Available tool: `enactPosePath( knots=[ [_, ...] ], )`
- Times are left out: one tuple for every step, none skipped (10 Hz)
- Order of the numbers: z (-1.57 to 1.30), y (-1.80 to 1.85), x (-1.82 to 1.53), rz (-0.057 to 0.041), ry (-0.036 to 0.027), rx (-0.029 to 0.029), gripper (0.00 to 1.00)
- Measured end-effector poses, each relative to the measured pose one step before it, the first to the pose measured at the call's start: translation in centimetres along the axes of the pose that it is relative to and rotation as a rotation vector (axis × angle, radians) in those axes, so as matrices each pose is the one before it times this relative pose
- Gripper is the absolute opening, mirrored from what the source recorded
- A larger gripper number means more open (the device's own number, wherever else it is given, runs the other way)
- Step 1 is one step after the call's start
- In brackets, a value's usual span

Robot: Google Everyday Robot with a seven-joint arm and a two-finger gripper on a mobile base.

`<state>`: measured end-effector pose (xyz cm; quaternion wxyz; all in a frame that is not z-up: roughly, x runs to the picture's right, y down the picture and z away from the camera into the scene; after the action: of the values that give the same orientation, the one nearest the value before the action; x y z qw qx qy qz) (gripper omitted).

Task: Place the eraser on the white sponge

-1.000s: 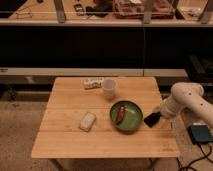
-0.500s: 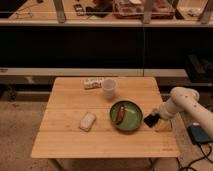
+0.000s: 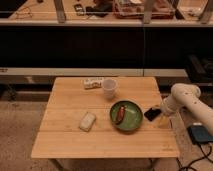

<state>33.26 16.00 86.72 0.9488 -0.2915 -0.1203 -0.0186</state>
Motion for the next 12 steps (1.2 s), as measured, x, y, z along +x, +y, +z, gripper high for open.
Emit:
enactPosePath(
  knots=[
    [-0.875, -0.294, -0.209, -0.01155, 0.01359, 0.00381, 0.65],
    [-0.359, 0.193, -0.062, -0.00372, 0.00973, -0.01226, 0.65],
    [-0.228, 0.028, -0.042, -0.00185, 0.01215, -0.00990, 0.65],
    [-0.178, -0.089, -0.130, -0.00026, 0.00973, -0.01005, 0.65],
    [0.191, -0.282, -0.205, 0.00164, 0.00345, -0.00426, 0.65],
    [0.154, -0.502, -0.251, 0.00412, -0.00267, 0.00639, 0.65],
    [0.166, -0.550, -0.130, 0.00701, -0.00599, 0.01335, 0.65],
    [0.244, -0.508, -0.128, 0.00592, -0.00772, 0.01282, 0.65],
    [0.201, -0.285, -0.145, 0.00070, -0.00462, 0.00594, 0.65],
    [0.369, -0.191, -0.096, -0.00088, -0.00232, 0.00330, 0.65],
    [0.510, -0.157, -0.016, -0.00484, 0.00143, 0.00219, 0.65],
    [0.363, 0.004, 0.120, -0.00429, 0.00492, -0.00247, 0.65]
  ],
)
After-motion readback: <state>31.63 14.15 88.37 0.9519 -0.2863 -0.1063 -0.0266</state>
